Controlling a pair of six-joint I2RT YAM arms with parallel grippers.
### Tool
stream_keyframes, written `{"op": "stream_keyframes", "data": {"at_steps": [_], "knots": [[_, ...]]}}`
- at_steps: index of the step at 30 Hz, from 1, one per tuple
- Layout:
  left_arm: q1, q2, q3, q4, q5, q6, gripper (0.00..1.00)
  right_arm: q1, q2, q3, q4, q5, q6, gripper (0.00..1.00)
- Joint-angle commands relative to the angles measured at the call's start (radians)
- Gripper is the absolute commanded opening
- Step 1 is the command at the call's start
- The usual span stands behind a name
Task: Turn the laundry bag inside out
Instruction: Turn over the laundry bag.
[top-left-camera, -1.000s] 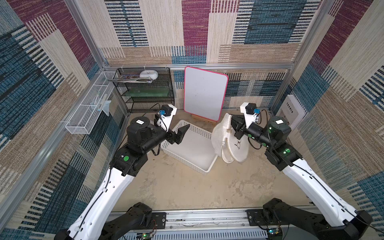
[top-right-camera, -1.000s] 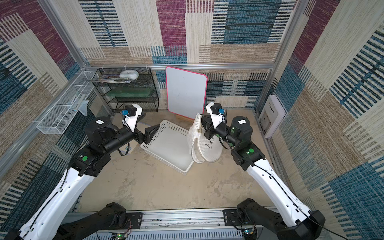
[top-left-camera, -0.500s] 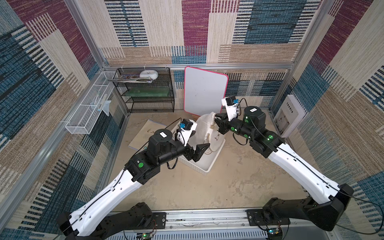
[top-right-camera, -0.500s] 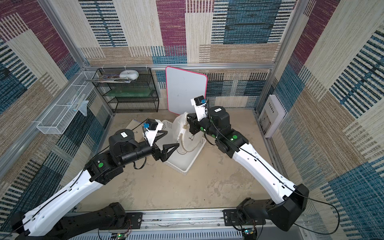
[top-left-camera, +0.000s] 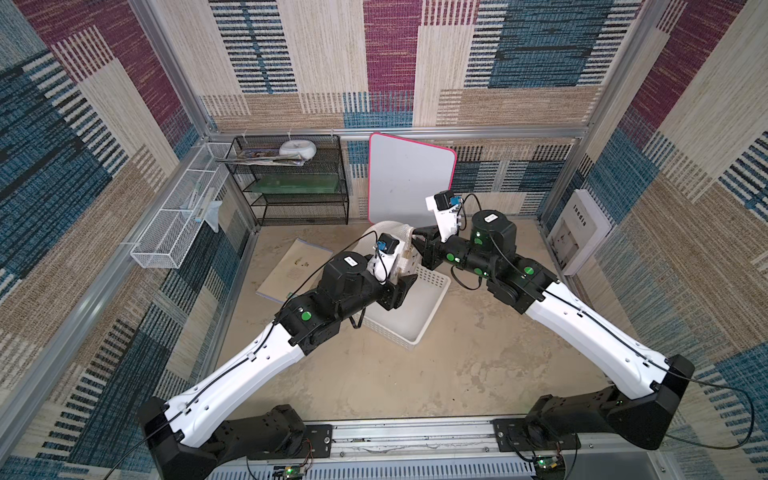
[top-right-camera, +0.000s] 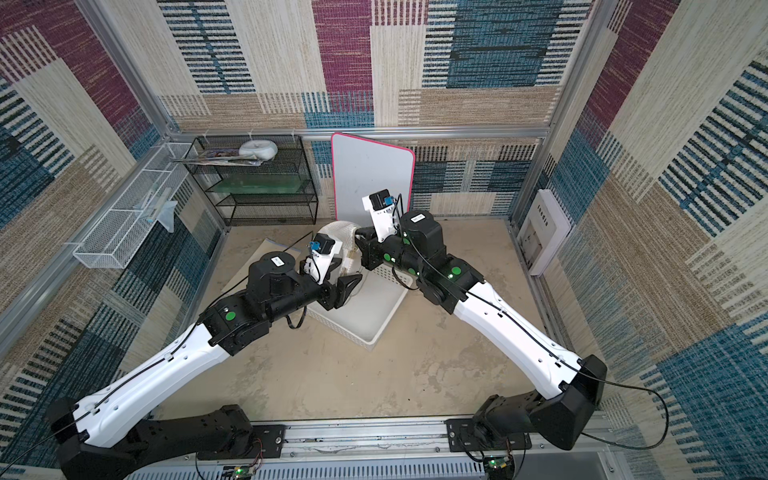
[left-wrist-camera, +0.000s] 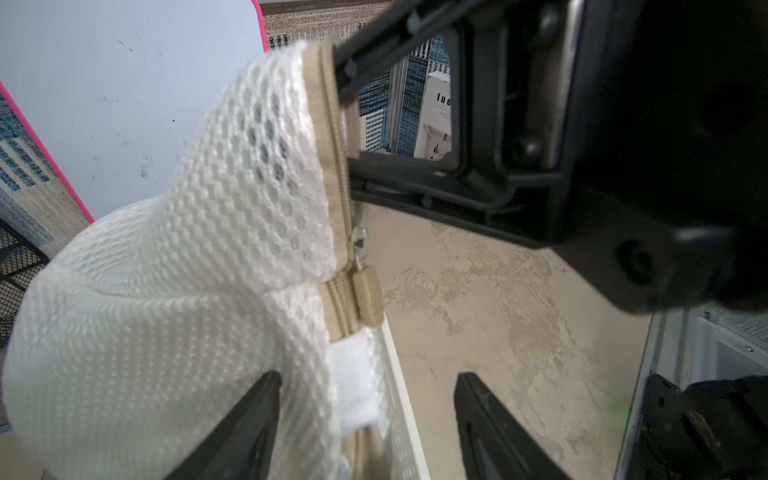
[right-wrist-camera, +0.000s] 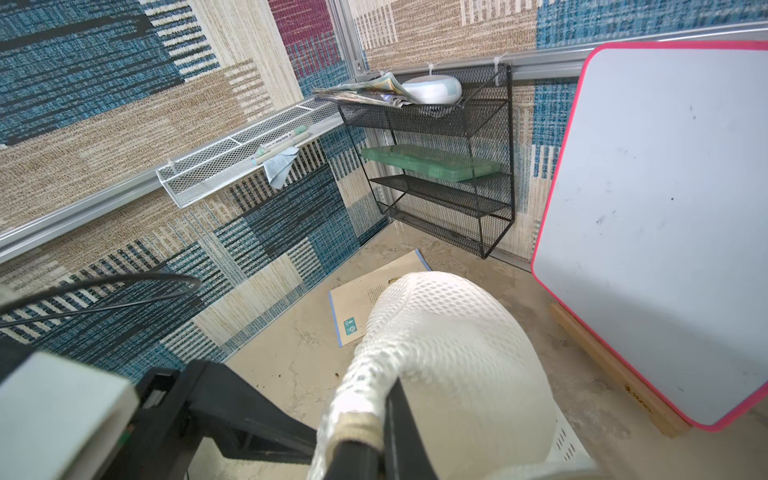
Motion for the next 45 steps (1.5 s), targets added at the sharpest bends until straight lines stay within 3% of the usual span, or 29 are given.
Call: {"op": "stream_keyframes", "data": {"at_steps": [1, 3, 5, 10, 14, 17, 25, 31, 32, 35, 38, 42, 45], "knots": [[0.004, 0.001, -0.001, 0.041, -0.009, 0.043, 0.58, 0.002, -0.001, 0.014, -0.001, -0.006, 0.002, 0.0], [0.004, 0.0, -0.006, 0.045, -0.011, 0.054, 0.48, 0.002, -0.001, 0.015, -0.003, -0.011, 0.003, 0.0], [0.004, 0.002, -0.003, 0.041, -0.025, 0.064, 0.44, 0.004, -0.001, 0.017, -0.003, -0.017, 0.01, 0.0], [0.004, 0.006, 0.011, 0.045, -0.038, 0.075, 0.55, 0.005, -0.005, 0.013, 0.004, -0.031, 0.021, 0.0], [0.005, 0.011, 0.018, 0.058, -0.044, 0.082, 0.53, 0.005, -0.005, 0.014, 0.003, -0.037, 0.025, 0.0], [0.005, 0.021, 0.025, 0.06, -0.047, 0.096, 0.45, 0.005, -0.005, 0.013, 0.006, -0.045, 0.03, 0.0], [0.007, 0.023, 0.03, 0.038, -0.049, 0.14, 0.02, 0.003, -0.03, -0.009, 0.008, 0.01, 0.042, 0.0], [0.007, -0.002, 0.039, 0.005, -0.059, 0.18, 0.0, -0.009, -0.041, -0.033, -0.025, 0.065, 0.055, 0.0], [0.007, -0.003, 0.046, -0.014, -0.057, 0.198, 0.0, -0.018, -0.044, -0.042, -0.038, 0.086, 0.064, 0.01], [0.025, -0.004, 0.076, -0.083, -0.015, 0.227, 0.0, -0.076, -0.077, -0.072, -0.062, 0.111, 0.084, 0.33], [0.085, 0.016, 0.111, -0.161, 0.088, 0.199, 0.0, -0.124, -0.131, -0.108, -0.072, 0.141, 0.06, 0.53], [0.148, 0.086, 0.187, -0.294, 0.172, 0.152, 0.0, -0.179, -0.207, -0.164, -0.084, 0.148, -0.024, 0.58], [0.155, 0.108, 0.204, -0.325, 0.205, 0.149, 0.0, -0.185, -0.261, -0.252, -0.024, 0.033, -0.185, 0.57]]}}
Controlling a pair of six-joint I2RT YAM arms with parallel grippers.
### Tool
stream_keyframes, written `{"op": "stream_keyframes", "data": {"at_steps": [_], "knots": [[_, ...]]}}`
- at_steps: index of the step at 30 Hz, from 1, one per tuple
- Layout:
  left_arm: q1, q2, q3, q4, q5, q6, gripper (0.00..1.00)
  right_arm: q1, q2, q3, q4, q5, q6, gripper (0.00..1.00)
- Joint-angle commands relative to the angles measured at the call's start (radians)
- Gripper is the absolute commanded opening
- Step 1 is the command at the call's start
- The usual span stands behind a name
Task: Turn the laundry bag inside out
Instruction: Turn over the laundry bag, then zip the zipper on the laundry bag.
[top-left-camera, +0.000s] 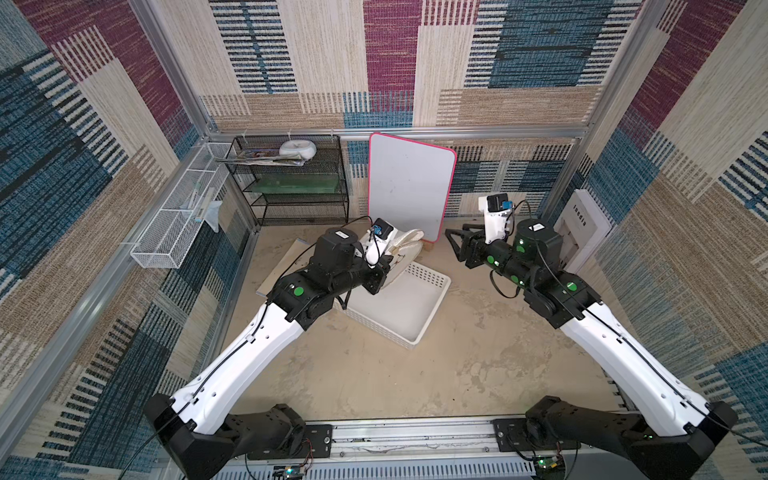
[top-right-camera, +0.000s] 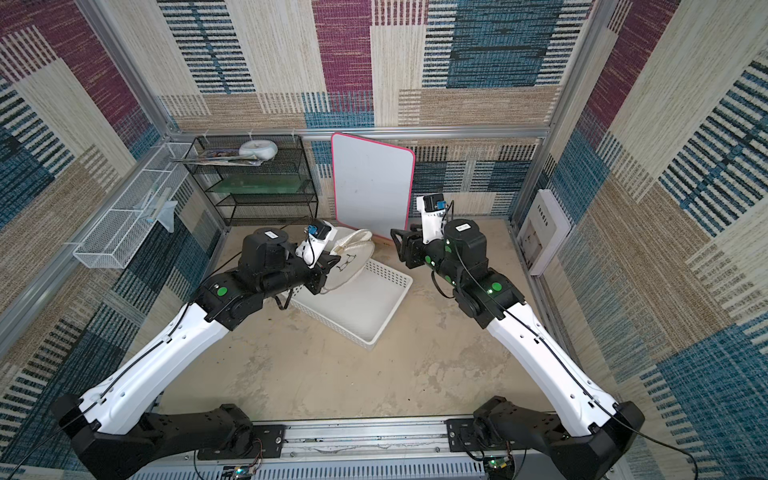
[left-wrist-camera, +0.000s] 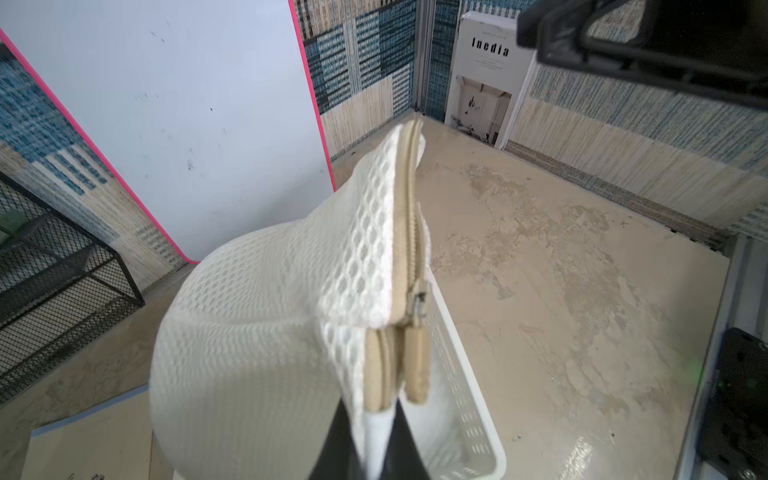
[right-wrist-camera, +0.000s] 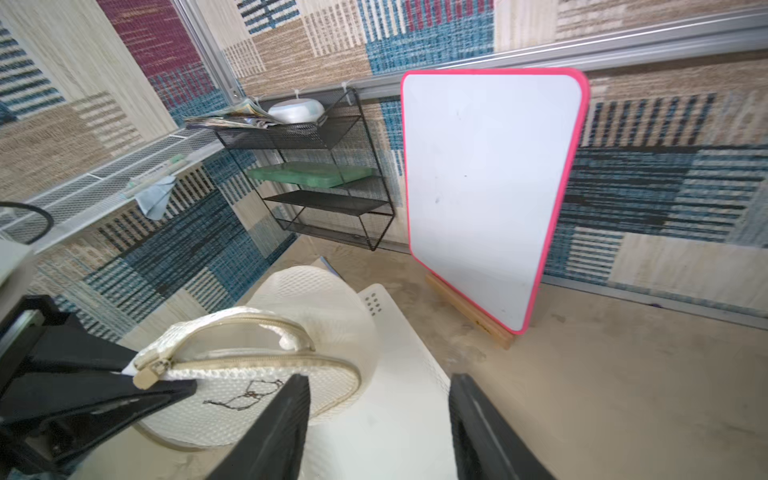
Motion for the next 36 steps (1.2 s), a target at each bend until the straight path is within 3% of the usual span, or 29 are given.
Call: {"op": "stream_keyframes", "data": {"at_steps": [1, 7, 15, 21, 29, 36], "knots": [[0.006, 0.01, 0.017, -0.074, 0.091, -0.025, 0.0, 0.006, -0.047, -0.082, 0.067, -0.125, -0.202, 0.56], [0.009, 0.018, 0.043, -0.084, 0.157, -0.085, 0.0, 0.113, -0.184, -0.315, 0.379, -0.287, -0.605, 0.56], [0.008, 0.049, 0.078, -0.121, 0.271, -0.112, 0.0, 0.161, -0.131, -0.317, 0.503, -0.343, -0.844, 0.56], [0.009, 0.049, 0.076, -0.113, 0.317, -0.111, 0.0, 0.181, -0.075, -0.273, 0.462, -0.366, -0.912, 0.52], [0.008, 0.046, 0.076, -0.115, 0.346, -0.102, 0.0, 0.211, -0.007, -0.214, 0.377, -0.308, -0.973, 0.45], [0.007, 0.044, 0.086, -0.149, 0.325, -0.061, 0.0, 0.219, 0.033, -0.163, 0.276, -0.281, -1.025, 0.4]]}}
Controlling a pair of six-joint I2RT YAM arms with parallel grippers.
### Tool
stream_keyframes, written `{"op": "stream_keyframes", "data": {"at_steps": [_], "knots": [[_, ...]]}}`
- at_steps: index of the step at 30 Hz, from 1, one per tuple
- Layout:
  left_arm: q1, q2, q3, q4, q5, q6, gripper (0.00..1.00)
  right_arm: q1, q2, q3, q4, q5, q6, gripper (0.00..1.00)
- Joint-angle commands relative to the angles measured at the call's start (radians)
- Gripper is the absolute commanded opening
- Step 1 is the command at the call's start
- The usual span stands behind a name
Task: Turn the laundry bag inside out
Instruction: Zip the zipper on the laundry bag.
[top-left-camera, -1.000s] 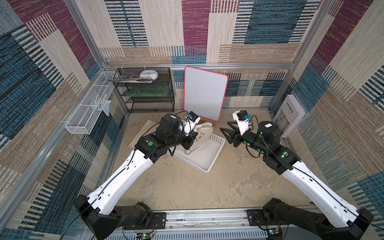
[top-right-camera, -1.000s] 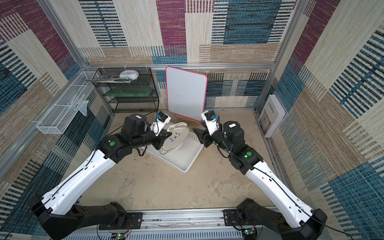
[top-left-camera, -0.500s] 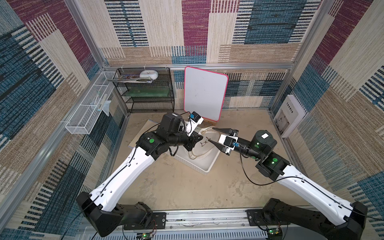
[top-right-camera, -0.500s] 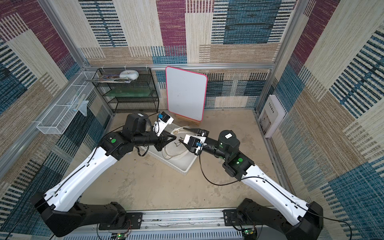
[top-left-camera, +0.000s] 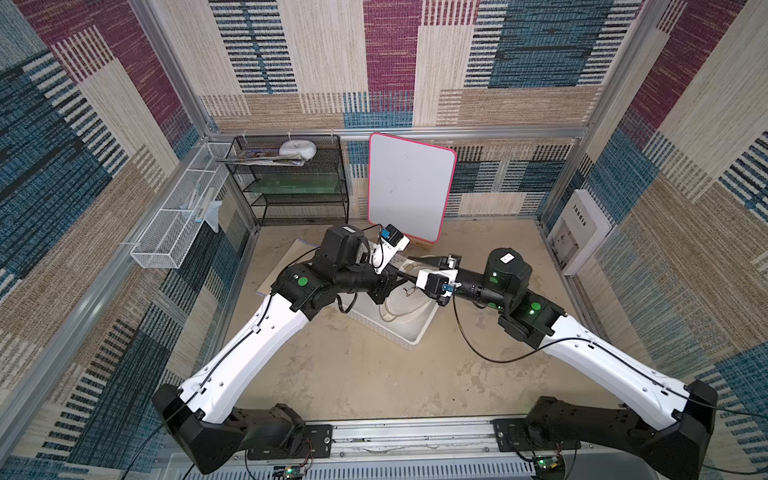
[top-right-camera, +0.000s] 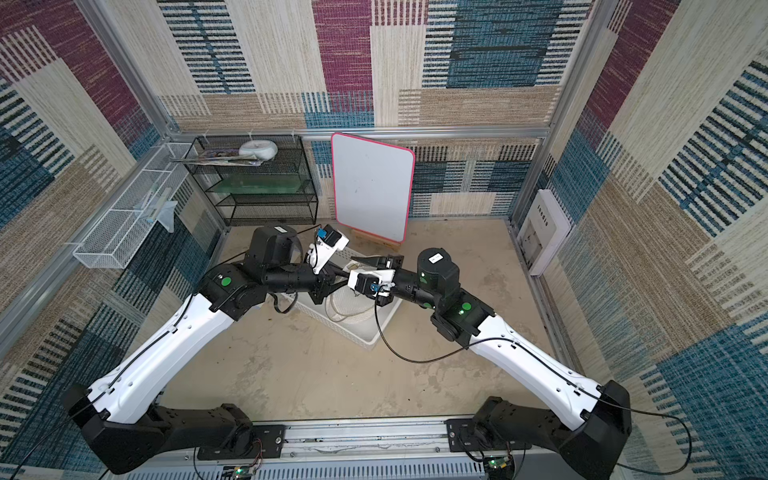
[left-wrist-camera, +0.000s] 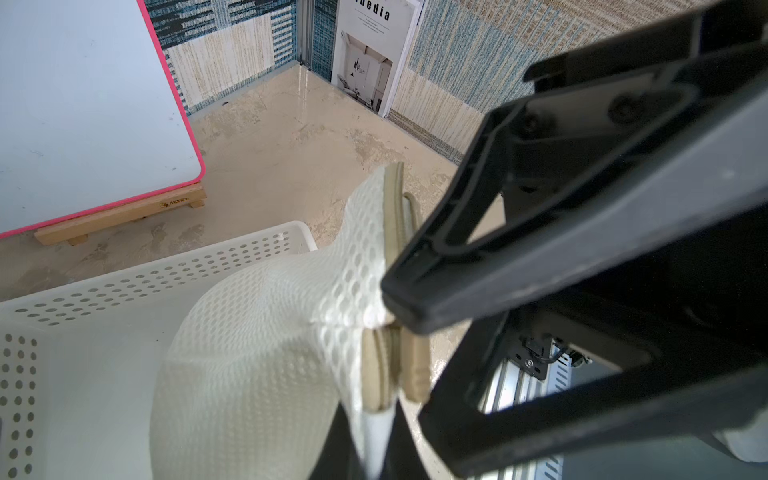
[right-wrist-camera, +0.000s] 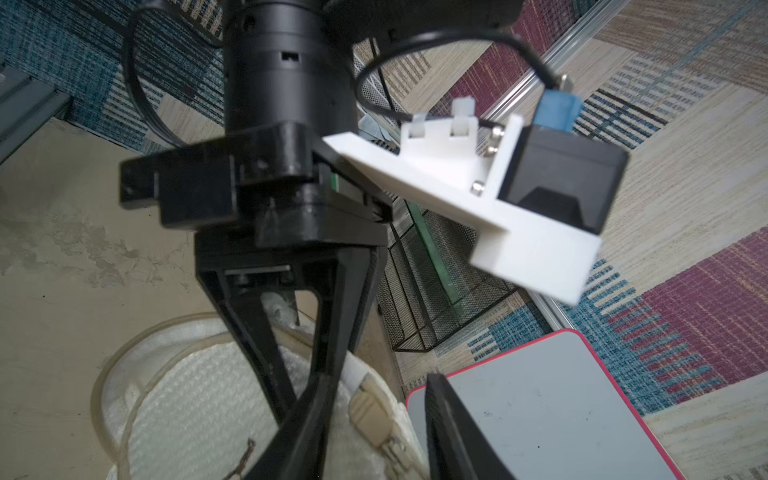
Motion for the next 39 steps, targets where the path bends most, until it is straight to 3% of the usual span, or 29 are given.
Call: {"op": "stream_keyframes", "data": {"at_steps": [1, 13, 20, 28, 35, 39], "knots": [[0.0, -0.008, 0.008, -0.017, 0.0, 0.034, 0.0, 0.003, 0.005, 0.012, -0.044, 0.042, -0.038, 0.39], [-0.001, -0.007, 0.03, -0.066, -0.004, 0.093, 0.0, 0.034, 0.033, 0.036, -0.089, 0.165, -0.142, 0.33], [-0.002, -0.007, 0.033, -0.078, -0.043, 0.096, 0.0, 0.041, 0.025, 0.024, -0.057, 0.147, -0.113, 0.19], [-0.002, 0.003, 0.037, -0.077, -0.06, 0.091, 0.0, 0.047, 0.028, 0.017, 0.001, 0.101, -0.046, 0.19], [-0.004, 0.01, 0.037, -0.078, -0.055, 0.09, 0.0, 0.051, 0.034, 0.012, 0.014, 0.091, -0.029, 0.28], [-0.005, 0.009, 0.036, -0.079, -0.059, 0.093, 0.0, 0.052, 0.035, 0.014, 0.018, 0.09, -0.028, 0.27]]}}
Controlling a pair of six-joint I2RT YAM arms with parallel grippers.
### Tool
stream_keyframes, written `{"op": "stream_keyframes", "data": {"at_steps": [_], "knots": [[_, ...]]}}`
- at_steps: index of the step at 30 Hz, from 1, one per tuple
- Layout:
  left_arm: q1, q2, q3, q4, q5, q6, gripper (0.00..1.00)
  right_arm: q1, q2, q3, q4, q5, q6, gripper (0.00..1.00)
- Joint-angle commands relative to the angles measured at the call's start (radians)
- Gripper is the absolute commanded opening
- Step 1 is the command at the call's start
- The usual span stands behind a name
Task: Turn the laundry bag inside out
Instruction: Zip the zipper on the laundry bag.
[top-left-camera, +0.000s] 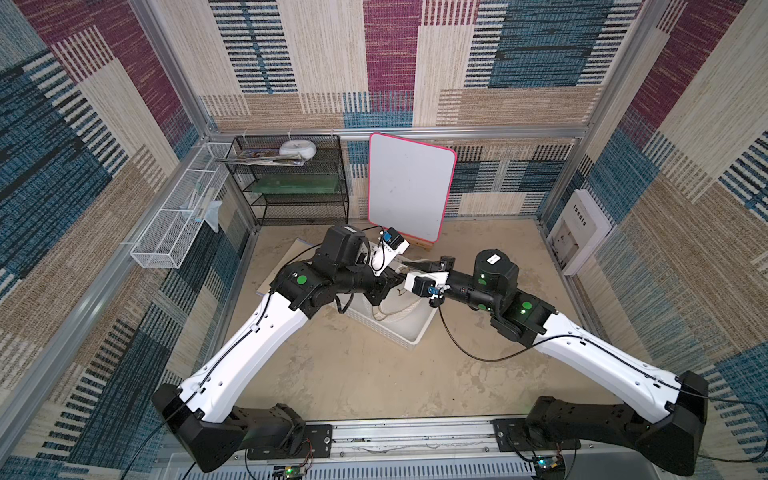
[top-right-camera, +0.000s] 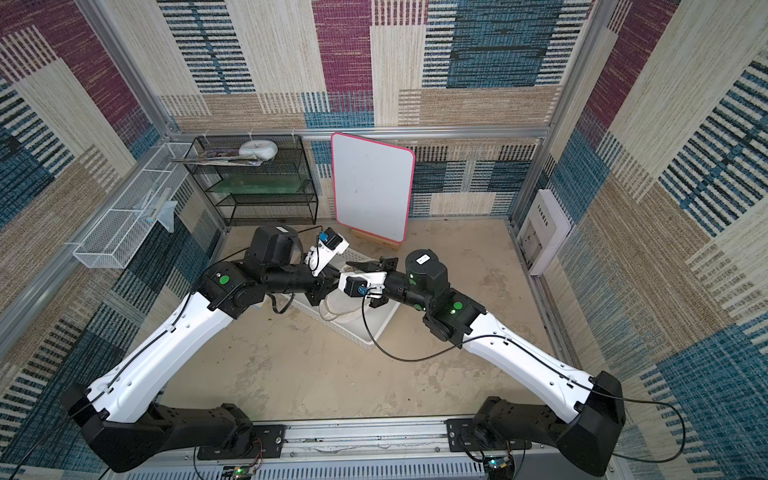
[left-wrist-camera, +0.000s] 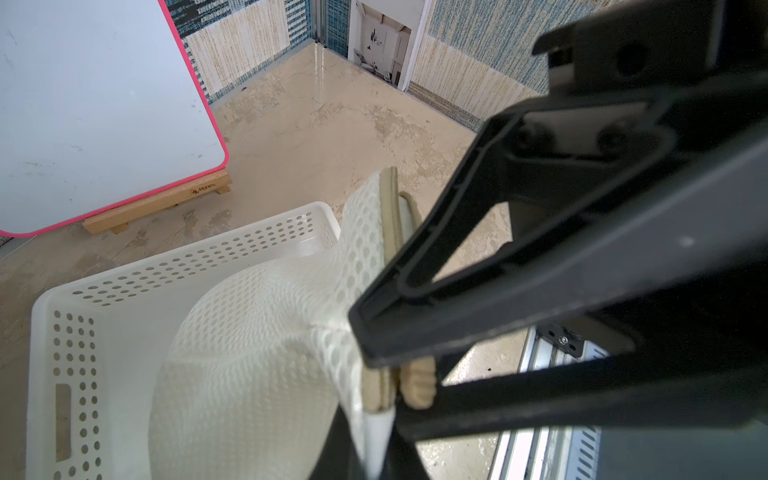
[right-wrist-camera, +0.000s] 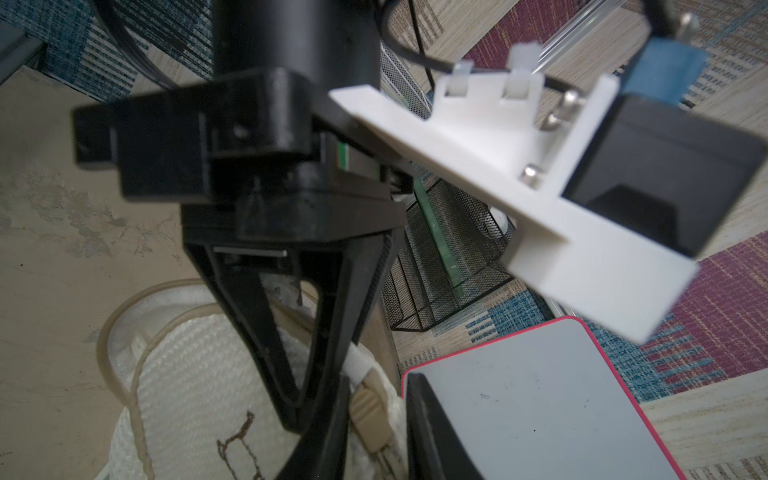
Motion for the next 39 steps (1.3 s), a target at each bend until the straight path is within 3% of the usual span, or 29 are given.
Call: {"op": "stream_keyframes", "data": {"at_steps": [1, 10, 21, 28, 39], "knots": [[-0.002, 0.001, 0.006, 0.008, 0.008, 0.01, 0.0, 0.003, 0.002, 0.001, 0.036, -0.009, 0.017, 0.26], [-0.002, -0.009, 0.002, 0.007, -0.022, 0.012, 0.0, 0.006, -0.015, -0.012, 0.028, 0.067, -0.011, 0.16], [-0.002, -0.01, -0.003, 0.01, -0.054, 0.015, 0.0, 0.005, -0.102, -0.111, 0.201, 0.156, 0.199, 0.0], [-0.001, -0.024, -0.019, 0.016, -0.06, 0.022, 0.0, -0.024, -0.13, -0.156, 0.252, 0.296, 0.263, 0.0], [0.009, -0.048, -0.044, 0.031, -0.083, 0.018, 0.0, -0.141, -0.2, -0.221, 0.255, 0.289, 0.477, 0.0]]}}
